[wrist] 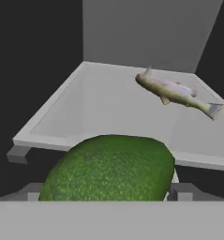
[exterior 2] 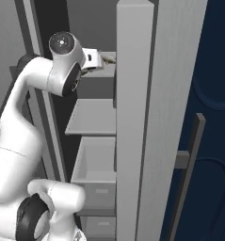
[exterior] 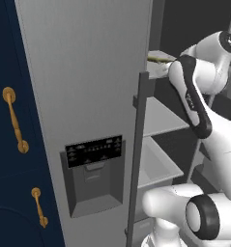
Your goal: Place one avocado and one fish in each tupperware on the nearby counter, to pack two identical lunches.
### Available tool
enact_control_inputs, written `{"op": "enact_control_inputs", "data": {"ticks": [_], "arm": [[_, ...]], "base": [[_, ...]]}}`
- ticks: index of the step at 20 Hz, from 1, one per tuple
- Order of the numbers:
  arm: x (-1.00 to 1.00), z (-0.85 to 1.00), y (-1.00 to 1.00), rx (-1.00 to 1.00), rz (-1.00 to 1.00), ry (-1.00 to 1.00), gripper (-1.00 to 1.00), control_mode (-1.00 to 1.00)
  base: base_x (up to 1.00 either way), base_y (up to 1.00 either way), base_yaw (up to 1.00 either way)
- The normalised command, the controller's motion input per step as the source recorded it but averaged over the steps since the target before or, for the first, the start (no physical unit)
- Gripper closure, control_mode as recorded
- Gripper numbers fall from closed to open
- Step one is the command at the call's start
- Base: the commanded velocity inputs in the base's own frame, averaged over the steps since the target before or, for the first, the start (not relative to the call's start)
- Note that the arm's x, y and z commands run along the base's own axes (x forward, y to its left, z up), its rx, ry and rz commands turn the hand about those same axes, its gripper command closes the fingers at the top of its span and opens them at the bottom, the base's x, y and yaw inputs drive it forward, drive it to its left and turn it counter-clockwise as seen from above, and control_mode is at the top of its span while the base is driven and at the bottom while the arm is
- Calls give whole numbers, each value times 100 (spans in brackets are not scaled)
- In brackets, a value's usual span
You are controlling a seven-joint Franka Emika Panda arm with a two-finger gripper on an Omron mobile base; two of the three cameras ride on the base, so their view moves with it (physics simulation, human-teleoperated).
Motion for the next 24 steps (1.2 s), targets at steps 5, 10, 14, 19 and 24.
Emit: {"op": "enact_control_inputs", "data": {"ticks": [5,10,14,19,24], "arm": [[-100,0,-2,0,0,-7,100,-100],[-100,0,0,0,-1,-2,100,-100],[-75,-7,3,0,-1,0,100,100],[0,0,0,0,0,0,100,100],[0,0,0,0,0,0,100,100]], "base": [[0,0,0],[0,0,0],[-25,3,0],[-100,29,0],[-98,86,3]]}}
